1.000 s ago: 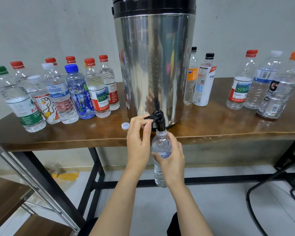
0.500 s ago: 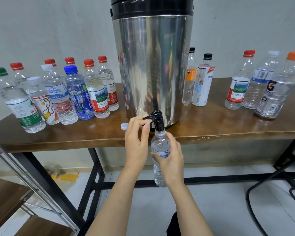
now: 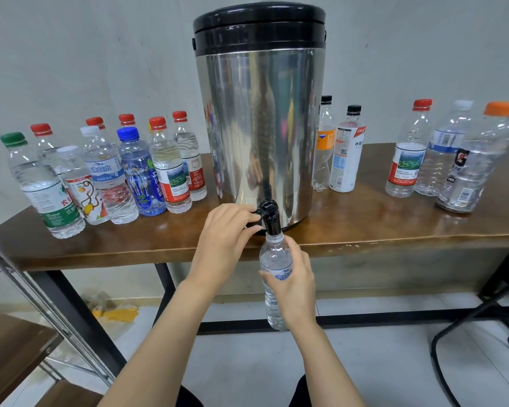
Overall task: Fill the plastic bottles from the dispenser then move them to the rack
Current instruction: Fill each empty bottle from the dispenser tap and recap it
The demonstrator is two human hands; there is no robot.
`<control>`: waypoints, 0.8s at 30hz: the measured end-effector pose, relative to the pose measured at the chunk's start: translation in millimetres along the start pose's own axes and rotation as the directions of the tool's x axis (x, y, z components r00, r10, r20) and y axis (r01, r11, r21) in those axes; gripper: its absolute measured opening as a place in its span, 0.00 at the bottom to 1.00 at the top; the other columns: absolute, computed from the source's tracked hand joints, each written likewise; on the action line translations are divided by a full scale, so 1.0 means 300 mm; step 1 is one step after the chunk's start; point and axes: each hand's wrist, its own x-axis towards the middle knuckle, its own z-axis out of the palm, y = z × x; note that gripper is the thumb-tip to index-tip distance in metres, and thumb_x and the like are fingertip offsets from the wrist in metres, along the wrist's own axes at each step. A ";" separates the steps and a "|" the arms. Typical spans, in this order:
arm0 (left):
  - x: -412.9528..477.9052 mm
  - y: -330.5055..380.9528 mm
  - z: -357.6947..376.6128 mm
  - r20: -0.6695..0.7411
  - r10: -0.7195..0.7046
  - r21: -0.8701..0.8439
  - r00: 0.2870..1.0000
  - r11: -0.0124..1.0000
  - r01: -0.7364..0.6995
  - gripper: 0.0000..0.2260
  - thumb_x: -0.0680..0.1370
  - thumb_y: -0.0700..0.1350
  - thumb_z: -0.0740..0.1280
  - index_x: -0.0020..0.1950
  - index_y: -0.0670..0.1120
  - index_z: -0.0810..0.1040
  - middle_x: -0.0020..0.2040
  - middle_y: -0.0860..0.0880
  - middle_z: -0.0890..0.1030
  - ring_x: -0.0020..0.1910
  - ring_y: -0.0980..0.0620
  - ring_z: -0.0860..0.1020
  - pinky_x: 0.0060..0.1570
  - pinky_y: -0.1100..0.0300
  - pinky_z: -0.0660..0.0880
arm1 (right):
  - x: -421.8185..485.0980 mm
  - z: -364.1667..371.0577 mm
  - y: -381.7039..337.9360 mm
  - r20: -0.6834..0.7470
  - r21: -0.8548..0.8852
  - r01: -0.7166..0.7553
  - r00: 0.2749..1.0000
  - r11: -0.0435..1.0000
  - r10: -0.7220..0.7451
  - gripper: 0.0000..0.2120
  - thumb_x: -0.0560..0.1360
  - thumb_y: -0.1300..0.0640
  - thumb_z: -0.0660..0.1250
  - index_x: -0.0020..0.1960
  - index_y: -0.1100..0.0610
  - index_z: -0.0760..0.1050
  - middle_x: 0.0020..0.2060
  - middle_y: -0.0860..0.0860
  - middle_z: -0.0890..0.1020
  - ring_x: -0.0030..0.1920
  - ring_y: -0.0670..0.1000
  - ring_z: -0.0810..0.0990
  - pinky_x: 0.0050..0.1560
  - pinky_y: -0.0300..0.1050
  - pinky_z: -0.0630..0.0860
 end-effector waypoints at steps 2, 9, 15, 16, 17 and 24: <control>0.004 -0.005 -0.007 0.020 0.040 0.020 0.999 0.999 -0.041 0.11 0.79 0.47 0.65 0.51 0.40 0.81 0.53 0.46 0.82 0.55 0.48 0.77 0.59 0.56 0.70 | -0.001 -0.001 -0.001 0.003 0.004 -0.004 1.000 1.000 0.004 0.38 0.69 0.59 0.78 0.72 0.40 0.64 0.62 0.41 0.71 0.56 0.38 0.71 0.46 0.23 0.66; 0.014 -0.008 -0.022 0.066 0.103 0.034 0.992 0.994 -0.106 0.11 0.80 0.46 0.63 0.51 0.39 0.80 0.55 0.43 0.81 0.57 0.47 0.76 0.63 0.59 0.67 | 0.001 -0.002 0.002 0.004 0.000 0.006 1.000 1.000 -0.006 0.38 0.69 0.59 0.78 0.71 0.40 0.64 0.61 0.41 0.72 0.55 0.37 0.70 0.46 0.23 0.66; 0.016 -0.003 -0.026 0.072 0.118 0.042 0.990 0.992 -0.121 0.11 0.80 0.45 0.63 0.51 0.39 0.80 0.54 0.44 0.81 0.55 0.47 0.75 0.60 0.60 0.68 | 0.002 0.000 0.003 0.002 0.004 0.005 1.000 1.000 -0.005 0.38 0.69 0.58 0.79 0.70 0.38 0.65 0.60 0.39 0.72 0.55 0.27 0.69 0.46 0.25 0.67; 0.017 -0.001 -0.028 0.069 0.124 0.040 0.990 0.991 -0.127 0.11 0.80 0.45 0.63 0.51 0.39 0.80 0.54 0.43 0.81 0.55 0.47 0.75 0.59 0.60 0.68 | 0.002 0.001 0.003 0.002 0.004 0.005 1.000 1.000 -0.005 0.38 0.69 0.58 0.79 0.70 0.38 0.65 0.60 0.39 0.72 0.55 0.26 0.68 0.46 0.25 0.67; 0.019 -0.001 -0.029 0.064 0.135 0.041 0.989 0.990 -0.138 0.10 0.80 0.44 0.63 0.51 0.38 0.79 0.53 0.43 0.81 0.54 0.47 0.75 0.58 0.59 0.69 | 0.002 0.001 0.004 0.002 0.006 0.006 1.000 1.000 -0.006 0.38 0.69 0.58 0.79 0.70 0.38 0.65 0.60 0.39 0.72 0.56 0.26 0.68 0.46 0.26 0.67; 0.053 -0.017 -0.047 0.130 0.277 0.081 0.952 0.954 -0.289 0.10 0.75 0.32 0.71 0.52 0.42 0.74 0.51 0.43 0.80 0.47 0.44 0.75 0.51 0.55 0.70 | 0.005 0.004 0.013 -0.003 -0.002 0.011 1.000 1.000 -0.011 0.38 0.69 0.58 0.79 0.71 0.38 0.65 0.61 0.40 0.72 0.55 0.36 0.72 0.50 0.30 0.68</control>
